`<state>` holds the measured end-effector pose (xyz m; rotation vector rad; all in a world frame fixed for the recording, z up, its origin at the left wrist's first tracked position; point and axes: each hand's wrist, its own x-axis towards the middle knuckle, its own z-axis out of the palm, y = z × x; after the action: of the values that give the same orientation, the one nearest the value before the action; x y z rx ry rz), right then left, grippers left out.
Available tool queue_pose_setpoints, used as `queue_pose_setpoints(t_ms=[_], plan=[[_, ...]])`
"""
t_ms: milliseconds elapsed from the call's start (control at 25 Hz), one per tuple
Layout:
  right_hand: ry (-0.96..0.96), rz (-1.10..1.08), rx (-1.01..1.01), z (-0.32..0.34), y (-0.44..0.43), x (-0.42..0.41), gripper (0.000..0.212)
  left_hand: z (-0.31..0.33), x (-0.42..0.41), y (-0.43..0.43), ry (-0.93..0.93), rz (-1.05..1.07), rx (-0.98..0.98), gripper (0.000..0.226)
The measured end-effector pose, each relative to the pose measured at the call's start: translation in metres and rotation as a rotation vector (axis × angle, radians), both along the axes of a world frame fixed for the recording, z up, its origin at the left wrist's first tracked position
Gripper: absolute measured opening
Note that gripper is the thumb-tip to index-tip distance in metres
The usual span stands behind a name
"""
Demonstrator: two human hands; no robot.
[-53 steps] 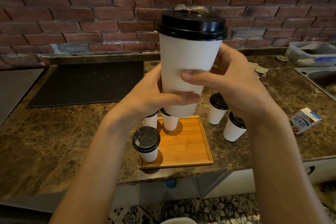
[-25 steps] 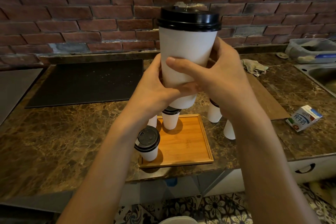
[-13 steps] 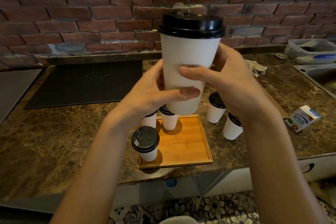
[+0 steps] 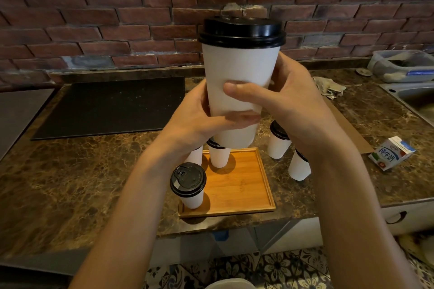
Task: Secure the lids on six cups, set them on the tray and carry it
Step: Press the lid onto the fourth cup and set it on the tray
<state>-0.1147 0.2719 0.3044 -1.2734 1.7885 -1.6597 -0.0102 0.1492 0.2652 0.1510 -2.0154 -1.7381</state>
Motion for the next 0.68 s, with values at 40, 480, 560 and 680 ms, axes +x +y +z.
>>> queue_pose_setpoints(t_ms=[40, 480, 560, 680], plan=[[-0.005, -0.016, -0.004, 0.000, -0.001, 0.001, 0.068, 0.000, -0.001, 0.001, 0.002, 0.021, 0.001, 0.058], [0.171, -0.297, 0.031, -0.005, -0.008, 0.015, 0.082, -0.007, -0.006, 0.003, 0.050, 0.199, -0.019, 0.056], [0.205, -0.324, 0.047, -0.005, -0.009, 0.017, 0.085, -0.008, -0.007, 0.003, 0.048, 0.215, -0.017, 0.055], [0.202, -0.322, 0.037, -0.005, -0.008, 0.016, 0.082, -0.008, -0.007, 0.003, 0.050, 0.219, -0.025, 0.055]])
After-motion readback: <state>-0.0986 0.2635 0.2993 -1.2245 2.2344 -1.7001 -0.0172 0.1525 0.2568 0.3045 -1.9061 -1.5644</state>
